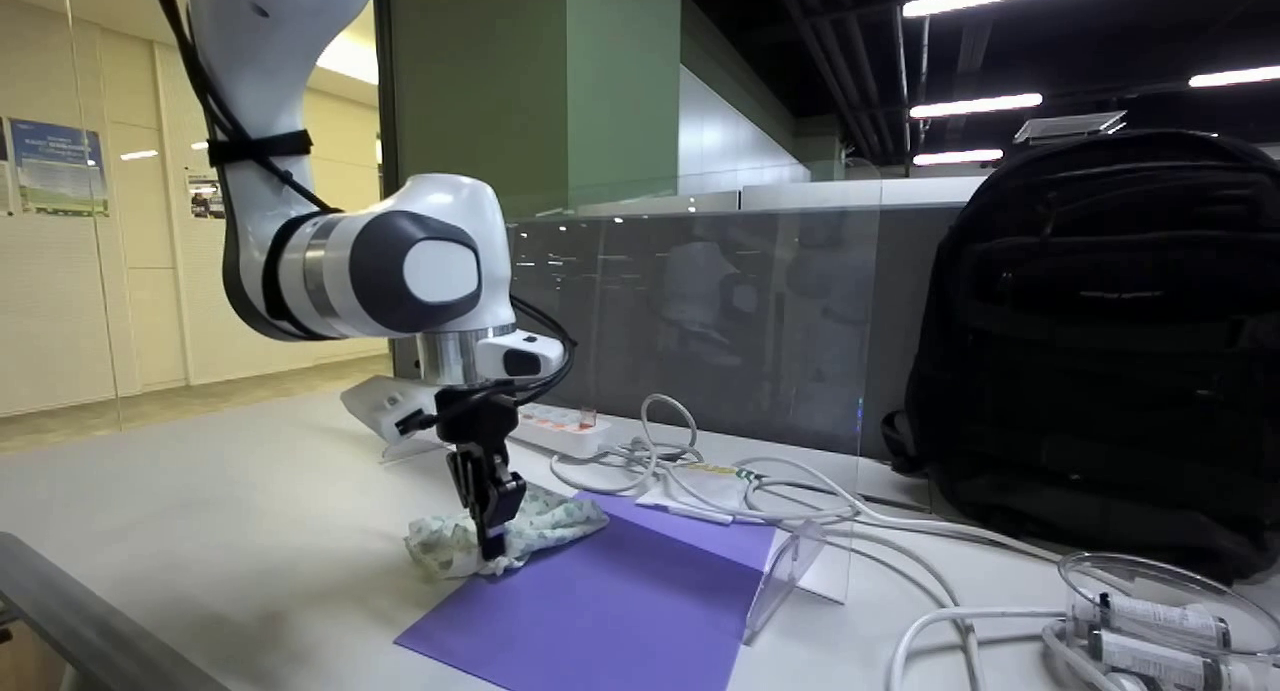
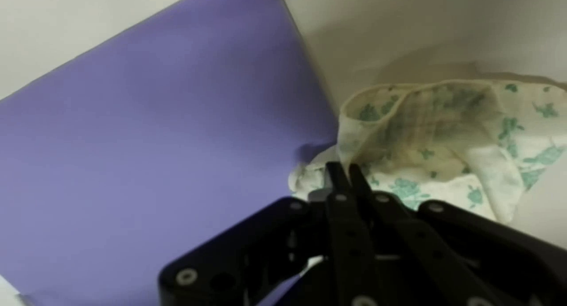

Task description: Take the cloth off the table and hang it

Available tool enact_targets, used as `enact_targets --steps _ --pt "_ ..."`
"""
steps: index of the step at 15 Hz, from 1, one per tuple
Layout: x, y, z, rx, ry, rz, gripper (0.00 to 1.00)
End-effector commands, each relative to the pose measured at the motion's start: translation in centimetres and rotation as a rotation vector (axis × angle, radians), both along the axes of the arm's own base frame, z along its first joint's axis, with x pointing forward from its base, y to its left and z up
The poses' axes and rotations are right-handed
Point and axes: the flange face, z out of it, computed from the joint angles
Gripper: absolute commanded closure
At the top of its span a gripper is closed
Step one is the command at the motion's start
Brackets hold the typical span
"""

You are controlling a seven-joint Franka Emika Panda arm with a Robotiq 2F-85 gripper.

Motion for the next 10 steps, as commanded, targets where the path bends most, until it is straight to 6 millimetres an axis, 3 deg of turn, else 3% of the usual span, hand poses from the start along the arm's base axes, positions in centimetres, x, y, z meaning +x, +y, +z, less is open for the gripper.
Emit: enact_targets --steps 1,4,10 --pt "1.6 -0.2 3.0 -0.009 -0.010 0.007 0.99" --pt "3.2 -0.3 6.6 -0.021 -0.004 0.032 0.99" --pt "5.7 0.7 18.1 0.039 0.076 0.156 0.99"
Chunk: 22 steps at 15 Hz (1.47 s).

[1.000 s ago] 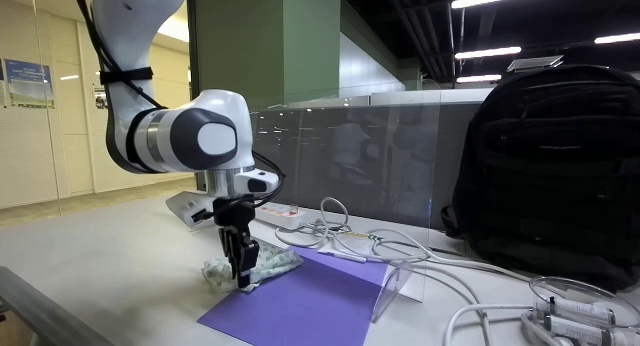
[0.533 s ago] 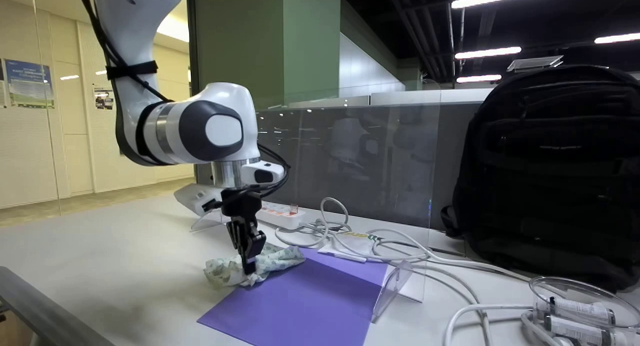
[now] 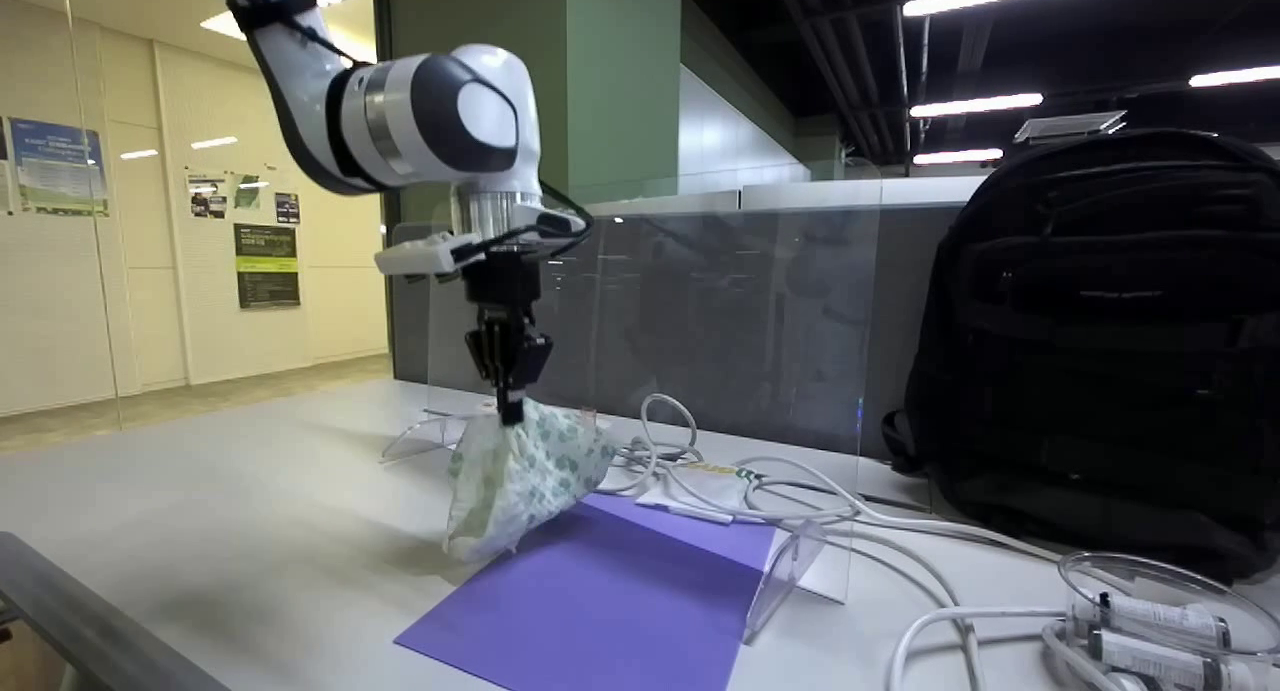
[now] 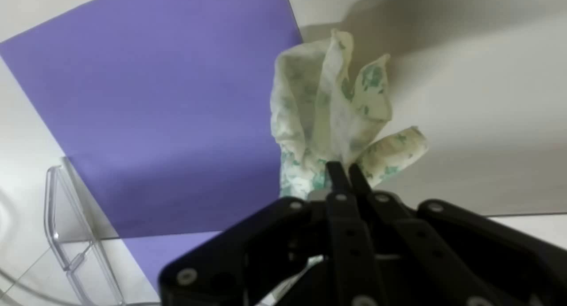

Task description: Take the cloth off the table and hang it

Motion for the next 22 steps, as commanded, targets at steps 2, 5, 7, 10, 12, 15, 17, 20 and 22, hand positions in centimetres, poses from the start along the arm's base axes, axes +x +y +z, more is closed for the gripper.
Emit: enact_targets --steps 2,5,7,10,12,15,17,20,22 --pt "1.4 0.2 9.8 0.039 0.032 0.080 0.99" --pt "2.0 -0.3 15.0 0.039 0.020 0.119 0.99" --pt "1.8 -0.1 14.1 0.031 0.013 0.109 0.97" --pt "1.7 -0.3 14.9 0.032 0.009 0.118 0.97" --pt "1.9 0.2 14.3 0.030 -0.009 0.105 0.99" --pt "3.2 1.1 15.1 0.024 -0.086 0.113 0.99" --pt "4.1 1.7 16.2 0.019 -0.141 0.133 0.99" --pt "5.0 2.7 18.0 0.035 -0.196 0.155 0.99" --pt "5.5 3.3 19.6 0.055 -0.218 0.164 0.99"
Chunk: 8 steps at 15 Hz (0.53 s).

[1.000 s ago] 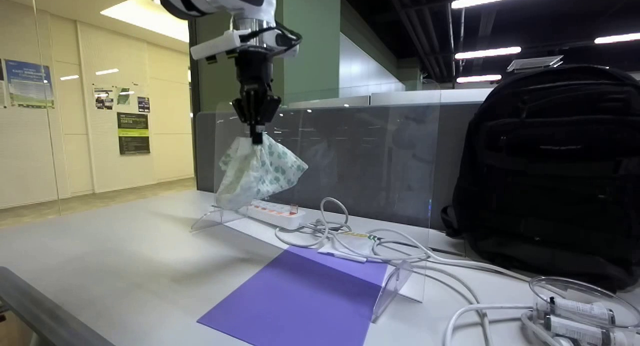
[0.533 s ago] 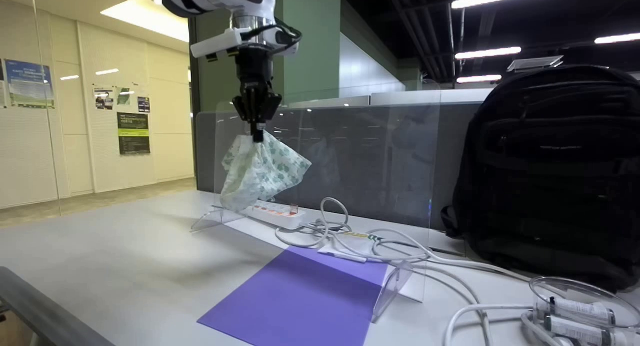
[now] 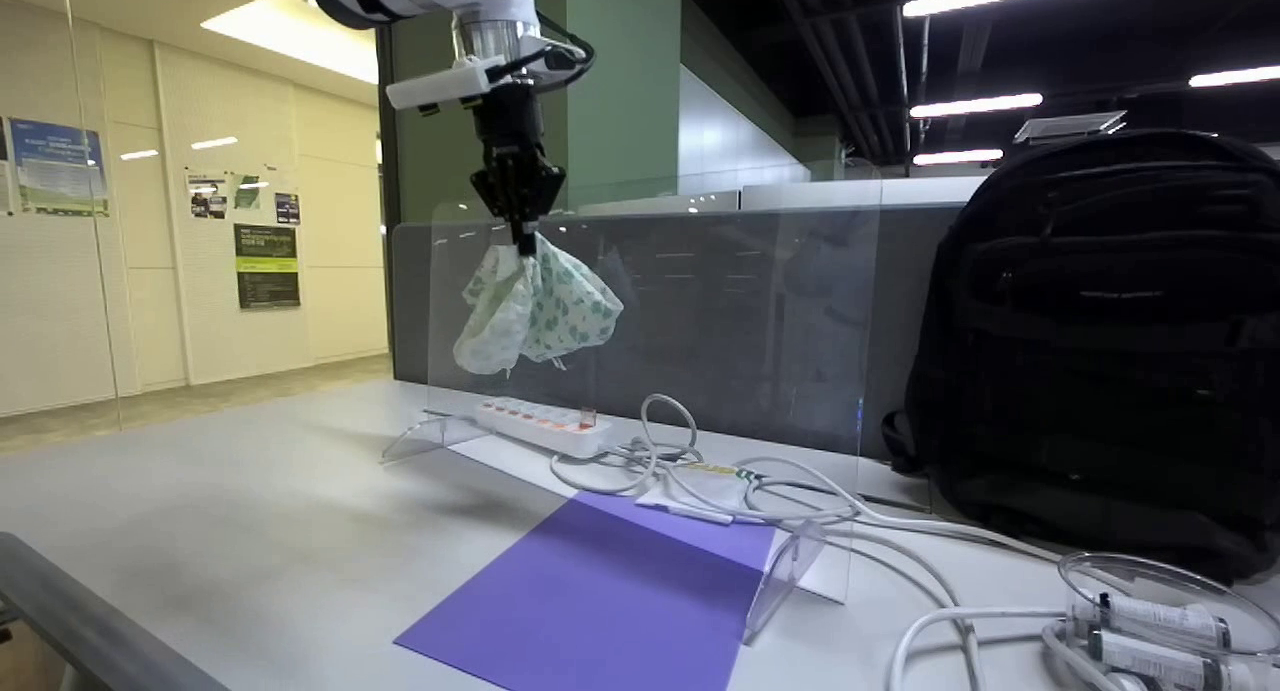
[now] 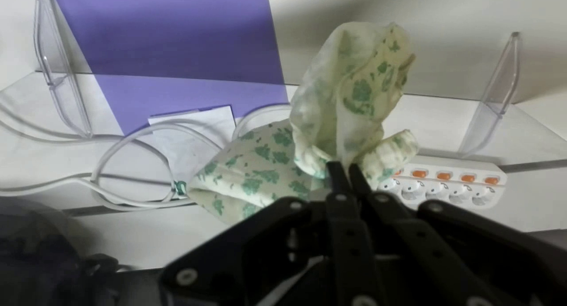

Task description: Take the cloth off the table and hang it

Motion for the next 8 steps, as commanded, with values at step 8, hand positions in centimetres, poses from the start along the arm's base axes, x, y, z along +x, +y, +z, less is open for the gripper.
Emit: enact_targets --steps 8 --pt "3.9 1.1 11.7 0.075 -0.221 -0.023 0.99"
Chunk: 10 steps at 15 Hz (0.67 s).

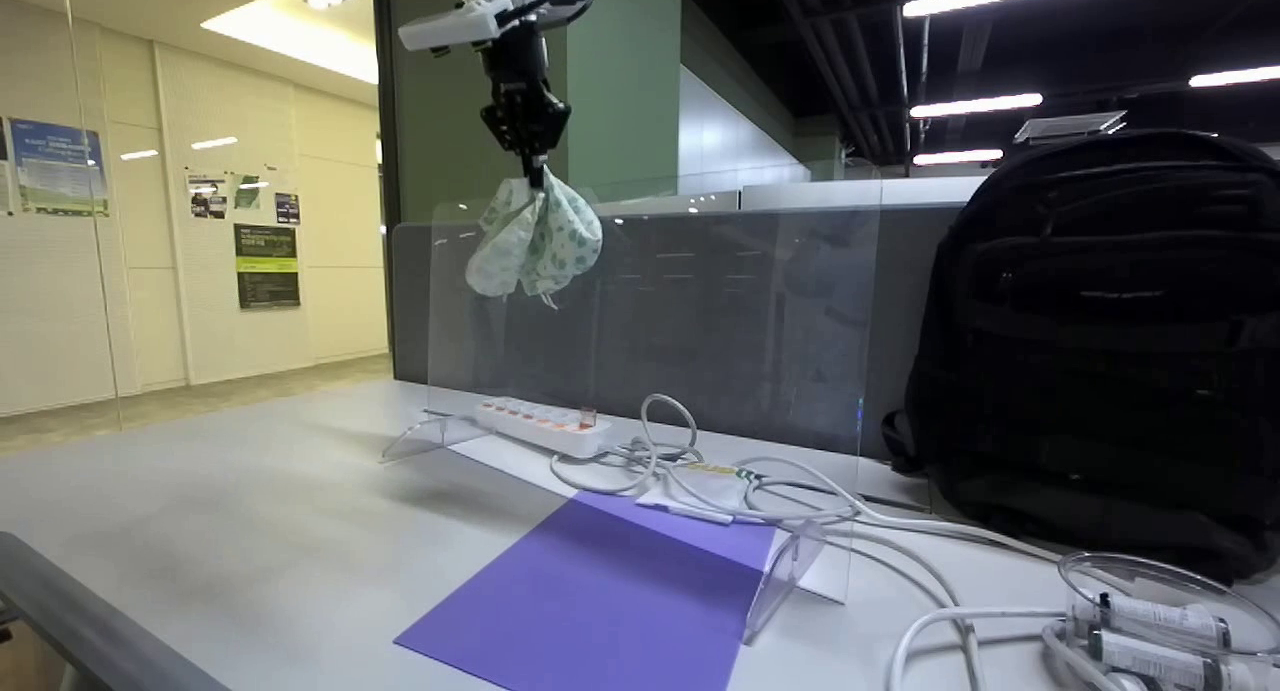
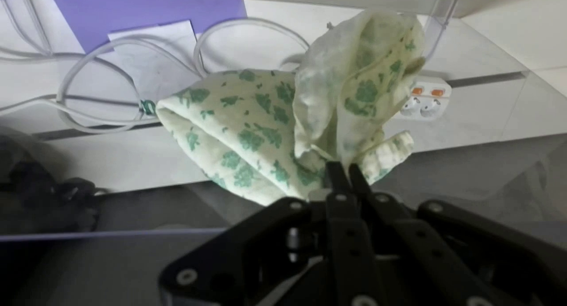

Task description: Take the cloth off the table and hang it

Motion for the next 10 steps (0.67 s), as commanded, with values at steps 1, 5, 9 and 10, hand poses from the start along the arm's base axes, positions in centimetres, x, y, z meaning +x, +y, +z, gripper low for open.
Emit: enact_targets --steps 1,5,9,10 --pt "1.4 -0.4 4.8 0.024 -0.083 -0.023 0.99" --pt "1.8 -0.1 9.7 0.036 -0.170 -0.025 0.99" --pt "2.2 -0.4 12.7 0.046 -0.233 -0.038 0.99" --pt "2.3 -0.6 12.5 0.044 -0.226 -0.037 0.99"
